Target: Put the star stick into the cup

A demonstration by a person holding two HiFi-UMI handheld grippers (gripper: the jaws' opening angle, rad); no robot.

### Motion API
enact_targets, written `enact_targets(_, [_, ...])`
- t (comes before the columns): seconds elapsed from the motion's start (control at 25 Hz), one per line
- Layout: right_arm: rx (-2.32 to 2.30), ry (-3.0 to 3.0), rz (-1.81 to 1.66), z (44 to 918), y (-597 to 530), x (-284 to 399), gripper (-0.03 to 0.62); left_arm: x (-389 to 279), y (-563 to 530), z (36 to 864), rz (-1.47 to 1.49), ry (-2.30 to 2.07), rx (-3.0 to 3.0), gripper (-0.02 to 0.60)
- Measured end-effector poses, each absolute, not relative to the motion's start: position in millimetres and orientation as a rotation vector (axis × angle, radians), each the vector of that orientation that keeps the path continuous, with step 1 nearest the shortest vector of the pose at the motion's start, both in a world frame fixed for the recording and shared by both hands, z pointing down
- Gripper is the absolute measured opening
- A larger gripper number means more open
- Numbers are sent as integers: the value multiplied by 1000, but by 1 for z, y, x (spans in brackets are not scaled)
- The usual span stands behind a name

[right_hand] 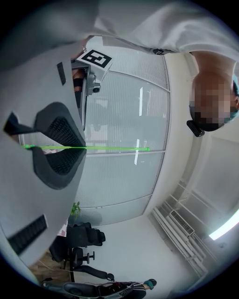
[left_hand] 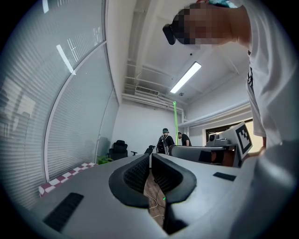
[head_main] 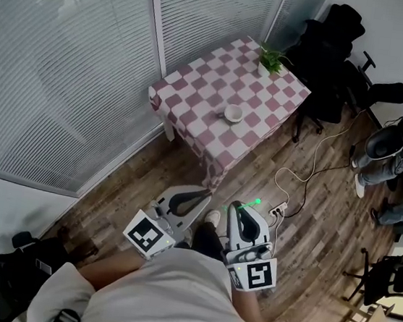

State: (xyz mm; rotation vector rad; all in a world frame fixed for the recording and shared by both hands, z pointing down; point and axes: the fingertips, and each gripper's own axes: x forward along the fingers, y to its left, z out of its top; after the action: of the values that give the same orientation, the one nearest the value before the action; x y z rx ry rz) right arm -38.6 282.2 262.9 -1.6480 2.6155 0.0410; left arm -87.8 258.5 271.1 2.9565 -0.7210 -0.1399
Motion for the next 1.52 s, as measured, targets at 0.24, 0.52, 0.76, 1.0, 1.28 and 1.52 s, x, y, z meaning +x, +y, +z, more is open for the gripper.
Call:
enact_targets(0.24, [-1628, 2618, 61, 260, 268, -35, 38, -83, 246, 267, -148, -726, 2977, 43])
enact_targets(0.52, [-1610, 2626, 65, 265, 245, -23, 38, -70, 225, 274, -136, -730, 2973, 43])
enact_targets(0.76, [-1602, 2618, 62, 267, 220, -7, 38, -54, 204, 276, -132, -730, 2968, 43])
enact_targets(1.0, [-1595, 2623, 48, 268, 189, 10, 38, -37, 172, 276, -140, -743, 2953, 43])
enact_targets(1.28, [-1591, 2621, 43, 268, 152, 34, 38, -14, 133, 277, -122, -752, 2953, 43])
enact_targets(1.52, [-1572, 2628, 36, 265, 121, 56, 38, 7, 104, 273, -121, -780, 2954, 43])
